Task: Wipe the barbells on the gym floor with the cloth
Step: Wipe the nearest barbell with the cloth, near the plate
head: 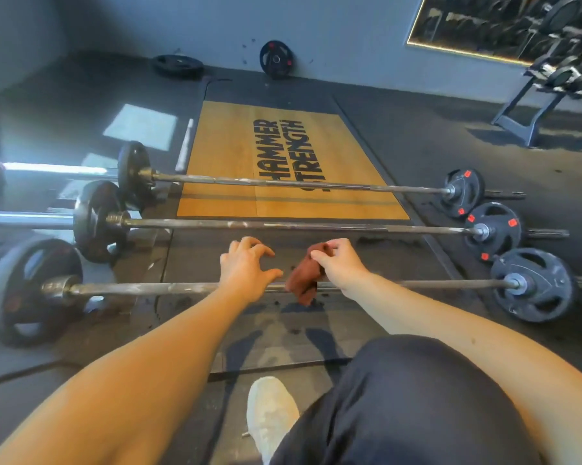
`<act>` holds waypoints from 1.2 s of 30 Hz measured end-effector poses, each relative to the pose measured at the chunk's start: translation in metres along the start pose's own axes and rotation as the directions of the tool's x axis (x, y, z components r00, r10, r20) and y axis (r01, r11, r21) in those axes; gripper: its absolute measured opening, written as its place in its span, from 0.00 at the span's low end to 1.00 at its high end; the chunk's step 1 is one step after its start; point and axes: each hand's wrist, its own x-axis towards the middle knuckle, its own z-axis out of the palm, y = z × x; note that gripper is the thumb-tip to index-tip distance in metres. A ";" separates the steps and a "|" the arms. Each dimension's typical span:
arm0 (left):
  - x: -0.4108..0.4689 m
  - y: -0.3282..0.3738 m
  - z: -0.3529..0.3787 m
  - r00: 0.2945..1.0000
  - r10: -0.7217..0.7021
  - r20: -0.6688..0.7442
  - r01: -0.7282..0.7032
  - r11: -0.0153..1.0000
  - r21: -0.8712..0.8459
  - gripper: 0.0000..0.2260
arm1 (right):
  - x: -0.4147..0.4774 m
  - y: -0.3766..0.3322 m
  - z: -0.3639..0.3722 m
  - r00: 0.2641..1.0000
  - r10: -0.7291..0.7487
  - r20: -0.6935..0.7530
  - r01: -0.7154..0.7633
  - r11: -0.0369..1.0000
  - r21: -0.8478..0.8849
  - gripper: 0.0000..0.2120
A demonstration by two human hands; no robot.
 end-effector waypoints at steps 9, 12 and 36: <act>0.053 -0.109 0.095 0.983 -0.067 0.173 0.024 0.970 0.242 0.24 | 0.103 0.105 -0.004 0.903 0.055 -0.426 -0.185 0.945 -0.271 0.04; 0.060 -0.134 0.109 0.986 -0.043 0.160 0.014 0.984 0.176 0.18 | 0.107 0.128 0.040 0.902 0.007 -0.431 -0.215 0.874 -0.435 0.13; 0.071 -0.170 0.121 0.946 0.269 0.179 -0.278 0.960 0.021 0.13 | 0.076 0.163 0.067 0.925 -0.073 -0.372 -0.041 0.956 -0.291 0.17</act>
